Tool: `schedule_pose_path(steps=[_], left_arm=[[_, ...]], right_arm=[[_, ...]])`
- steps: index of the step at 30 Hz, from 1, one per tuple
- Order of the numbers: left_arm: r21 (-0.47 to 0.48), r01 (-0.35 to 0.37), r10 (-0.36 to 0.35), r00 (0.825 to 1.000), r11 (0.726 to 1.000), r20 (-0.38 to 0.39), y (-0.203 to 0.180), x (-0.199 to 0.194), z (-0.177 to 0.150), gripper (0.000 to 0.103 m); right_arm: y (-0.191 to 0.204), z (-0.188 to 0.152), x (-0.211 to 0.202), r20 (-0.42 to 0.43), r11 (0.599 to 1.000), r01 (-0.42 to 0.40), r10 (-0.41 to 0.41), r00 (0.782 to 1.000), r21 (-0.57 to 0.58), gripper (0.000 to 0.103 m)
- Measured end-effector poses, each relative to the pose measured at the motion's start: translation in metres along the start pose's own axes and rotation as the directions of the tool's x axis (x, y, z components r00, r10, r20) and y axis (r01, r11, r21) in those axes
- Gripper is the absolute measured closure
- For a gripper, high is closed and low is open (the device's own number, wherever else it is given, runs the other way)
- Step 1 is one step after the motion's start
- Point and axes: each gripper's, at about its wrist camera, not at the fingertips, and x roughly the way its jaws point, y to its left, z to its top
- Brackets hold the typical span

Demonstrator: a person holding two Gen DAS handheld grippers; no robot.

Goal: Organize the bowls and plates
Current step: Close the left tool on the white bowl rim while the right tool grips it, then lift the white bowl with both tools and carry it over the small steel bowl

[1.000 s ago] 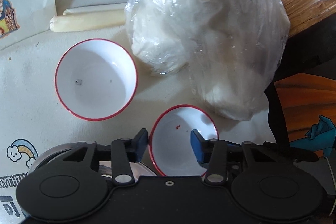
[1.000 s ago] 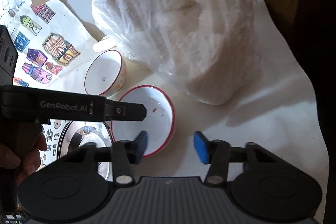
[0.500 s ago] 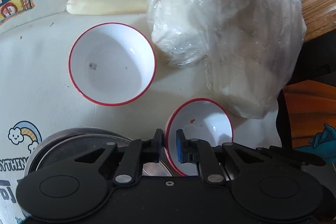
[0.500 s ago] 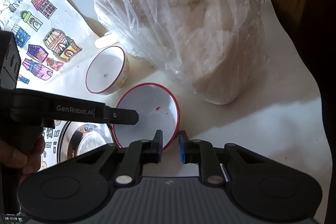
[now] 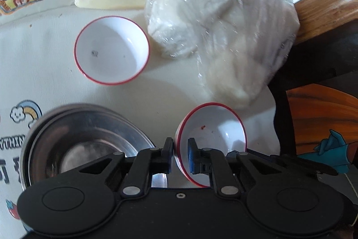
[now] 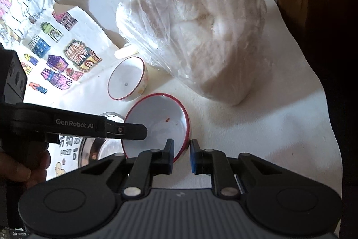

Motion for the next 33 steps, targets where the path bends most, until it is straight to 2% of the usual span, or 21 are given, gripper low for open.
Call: schedule_pose_path(steps=[18,33], left_arm=[[0.079,0.060,-0.057,0.998,0.995,-0.038,-0.044,-0.004,-0.034,0.089],[0.105,0.097,-0.086,0.991,0.990,-0.098,-0.055,0.003,-0.059,0.089]], right_arm=[[-0.017,-0.038,-0.052,0.028,0.999,0.006,-0.007,1.000,0.037,0.086],[-0.029,-0.057,-0.077,0.010,0.998,-0.008,0.008,1.000,0.060,0.086]])
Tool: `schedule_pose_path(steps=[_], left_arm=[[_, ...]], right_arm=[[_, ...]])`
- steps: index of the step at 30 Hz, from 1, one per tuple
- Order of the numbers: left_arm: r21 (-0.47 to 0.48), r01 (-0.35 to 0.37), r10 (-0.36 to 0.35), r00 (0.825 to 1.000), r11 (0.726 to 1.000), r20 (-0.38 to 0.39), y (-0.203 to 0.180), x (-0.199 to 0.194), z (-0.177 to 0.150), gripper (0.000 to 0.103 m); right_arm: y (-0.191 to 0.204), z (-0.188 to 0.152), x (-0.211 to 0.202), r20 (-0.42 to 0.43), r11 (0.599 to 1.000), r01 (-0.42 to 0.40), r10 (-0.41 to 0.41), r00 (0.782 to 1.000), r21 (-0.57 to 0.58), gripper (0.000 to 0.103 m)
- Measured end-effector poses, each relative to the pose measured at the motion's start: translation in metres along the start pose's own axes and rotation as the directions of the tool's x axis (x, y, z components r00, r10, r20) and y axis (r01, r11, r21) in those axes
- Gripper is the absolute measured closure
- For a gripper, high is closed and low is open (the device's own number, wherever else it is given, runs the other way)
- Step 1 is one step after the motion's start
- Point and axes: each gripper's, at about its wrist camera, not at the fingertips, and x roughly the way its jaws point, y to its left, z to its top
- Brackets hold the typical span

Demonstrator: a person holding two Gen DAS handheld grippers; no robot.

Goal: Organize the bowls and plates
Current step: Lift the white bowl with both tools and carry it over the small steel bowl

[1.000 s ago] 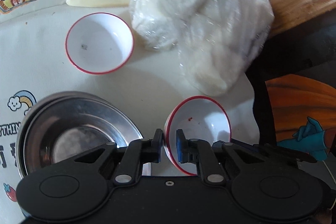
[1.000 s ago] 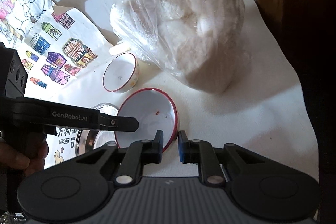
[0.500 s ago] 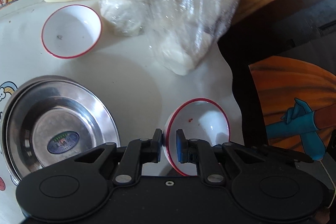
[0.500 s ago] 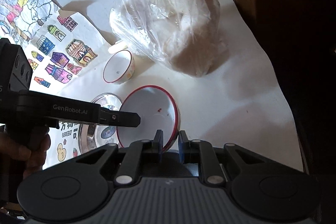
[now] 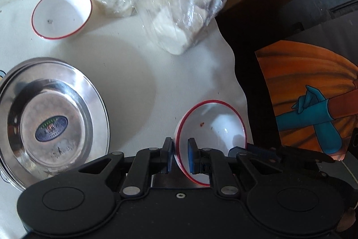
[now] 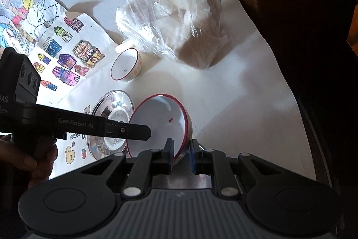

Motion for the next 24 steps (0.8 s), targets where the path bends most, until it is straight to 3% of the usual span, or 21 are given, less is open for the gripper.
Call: schedule_pose_path(steps=[24], left_arm=[[0.016,-0.007,0.009,0.993,1.000,-0.119,-0.006,0.019,-0.036,0.087]], right_arm=[[-0.009,-0.020,-0.005,-0.127,1.000,0.001,0.000,0.992,0.006,0.085]])
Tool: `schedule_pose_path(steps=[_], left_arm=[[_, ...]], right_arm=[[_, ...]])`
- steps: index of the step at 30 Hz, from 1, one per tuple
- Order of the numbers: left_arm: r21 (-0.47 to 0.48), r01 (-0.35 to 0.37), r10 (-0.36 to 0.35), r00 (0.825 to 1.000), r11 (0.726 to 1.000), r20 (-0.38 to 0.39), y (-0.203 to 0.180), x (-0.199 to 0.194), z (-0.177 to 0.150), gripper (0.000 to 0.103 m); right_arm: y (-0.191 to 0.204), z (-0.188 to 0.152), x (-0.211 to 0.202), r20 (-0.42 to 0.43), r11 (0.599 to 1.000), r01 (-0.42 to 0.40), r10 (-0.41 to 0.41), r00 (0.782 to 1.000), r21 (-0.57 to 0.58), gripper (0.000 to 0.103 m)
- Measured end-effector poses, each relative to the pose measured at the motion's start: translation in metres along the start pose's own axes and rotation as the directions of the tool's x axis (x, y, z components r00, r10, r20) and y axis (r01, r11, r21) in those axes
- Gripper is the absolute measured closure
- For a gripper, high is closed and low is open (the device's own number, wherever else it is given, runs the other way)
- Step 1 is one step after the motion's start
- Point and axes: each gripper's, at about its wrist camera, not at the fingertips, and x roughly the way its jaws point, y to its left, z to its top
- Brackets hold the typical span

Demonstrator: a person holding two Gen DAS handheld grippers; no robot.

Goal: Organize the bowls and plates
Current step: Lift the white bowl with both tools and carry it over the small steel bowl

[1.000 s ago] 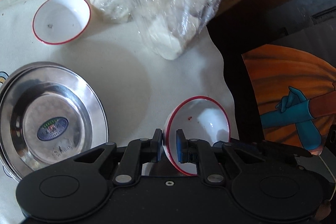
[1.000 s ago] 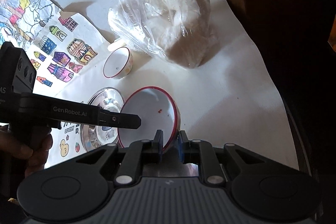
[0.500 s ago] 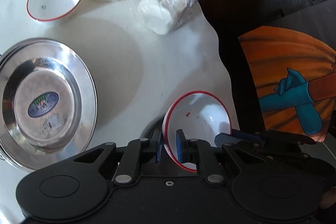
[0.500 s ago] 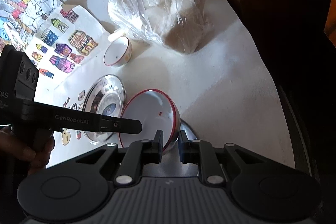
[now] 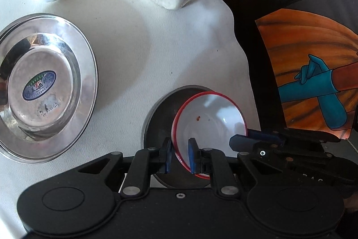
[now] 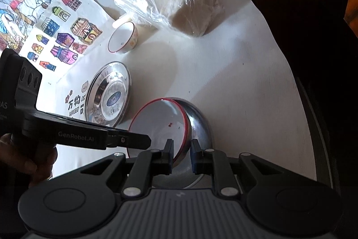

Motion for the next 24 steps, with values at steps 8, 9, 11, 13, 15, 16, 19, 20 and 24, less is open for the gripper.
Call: schedule_pose_path(steps=[8,9,11,13,15,16,19,20,24], left_arm=[[0.004,-0.015,0.015,1.000,1.000,-0.015,-0.003,0.007,0.000,0.087],[0.004,-0.018,0.018,1.000,1.000,-0.017,-0.004,0.009,0.001,0.087],[0.003,-0.024,0.024,0.999,1.000,-0.022,-0.004,0.012,0.000,0.087],[0.002,-0.029,0.029,0.999,1.000,-0.025,-0.004,0.014,0.001,0.087],[-0.002,-0.033,0.033,0.999,0.999,-0.027,-0.005,0.016,0.001,0.087],[-0.002,-0.034,0.034,0.999,0.999,-0.028,-0.005,0.017,0.001,0.087],[-0.003,-0.036,0.036,0.999,0.999,-0.029,-0.005,0.018,0.000,0.087],[-0.003,-0.037,0.037,0.999,0.999,-0.029,-0.005,0.018,0.000,0.087],[-0.004,-0.042,0.042,0.999,0.999,-0.029,-0.004,0.020,0.001,0.087]], right_arm=[[-0.001,-0.001,0.004,-0.039,1.000,0.004,-0.003,0.999,0.007,0.083],[-0.001,-0.001,0.005,-0.042,1.000,0.004,-0.003,0.999,0.007,0.083],[0.000,-0.001,0.007,-0.047,1.000,0.006,-0.006,0.999,0.006,0.083],[0.001,-0.001,0.009,-0.055,1.000,0.009,-0.009,0.998,0.000,0.083],[0.002,-0.001,0.011,-0.061,1.000,0.013,-0.013,0.998,-0.006,0.083],[0.002,-0.001,0.011,-0.063,1.000,0.014,-0.015,0.998,-0.010,0.082],[0.003,0.000,0.013,-0.070,1.000,0.015,-0.017,0.997,-0.018,0.081],[0.003,0.001,0.014,-0.073,1.000,0.015,-0.017,0.997,-0.019,0.080],[0.002,0.002,0.017,-0.083,1.000,0.016,-0.018,0.996,-0.022,0.080]])
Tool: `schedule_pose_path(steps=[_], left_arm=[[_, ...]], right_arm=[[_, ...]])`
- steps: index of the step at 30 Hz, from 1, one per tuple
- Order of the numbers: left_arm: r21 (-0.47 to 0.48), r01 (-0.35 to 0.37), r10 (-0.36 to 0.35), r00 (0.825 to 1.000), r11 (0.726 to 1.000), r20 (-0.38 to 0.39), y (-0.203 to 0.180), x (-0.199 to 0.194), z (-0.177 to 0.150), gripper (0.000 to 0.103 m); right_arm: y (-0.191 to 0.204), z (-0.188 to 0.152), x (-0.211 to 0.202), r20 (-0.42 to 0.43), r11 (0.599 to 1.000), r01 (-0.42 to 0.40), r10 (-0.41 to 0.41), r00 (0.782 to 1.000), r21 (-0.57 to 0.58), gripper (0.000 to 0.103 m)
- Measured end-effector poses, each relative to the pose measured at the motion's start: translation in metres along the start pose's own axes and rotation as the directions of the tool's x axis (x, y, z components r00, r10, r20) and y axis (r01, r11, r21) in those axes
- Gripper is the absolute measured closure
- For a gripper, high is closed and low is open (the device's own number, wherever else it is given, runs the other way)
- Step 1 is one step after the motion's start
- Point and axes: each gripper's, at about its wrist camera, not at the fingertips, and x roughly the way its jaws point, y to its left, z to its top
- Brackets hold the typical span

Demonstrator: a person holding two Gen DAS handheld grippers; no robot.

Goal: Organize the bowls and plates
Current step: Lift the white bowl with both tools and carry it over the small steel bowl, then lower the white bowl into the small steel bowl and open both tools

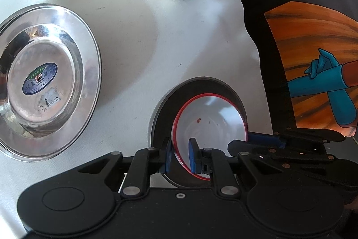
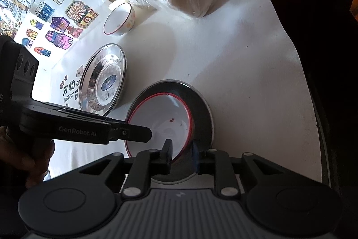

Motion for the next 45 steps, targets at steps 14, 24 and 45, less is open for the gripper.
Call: schedule_pose_path(steps=[14,24,45], left_arm=[[0.011,-0.016,0.016,1.000,1.000,-0.003,-0.0030,0.0029,0.0010,0.086],[0.020,-0.027,0.028,1.000,0.999,-0.006,-0.0042,0.0058,0.0016,0.084],[0.024,-0.027,0.027,1.000,0.999,0.001,-0.0047,0.0051,0.0007,0.079]], right_arm=[[-0.0001,0.0028,0.0053,-0.008,1.000,0.011,-0.011,1.000,-0.012,0.079],[0.0026,0.0024,0.0081,-0.008,1.000,0.020,-0.020,1.000,-0.021,0.077],[-0.0002,0.0008,0.0056,0.009,1.000,0.015,-0.015,1.000,-0.003,0.075]])
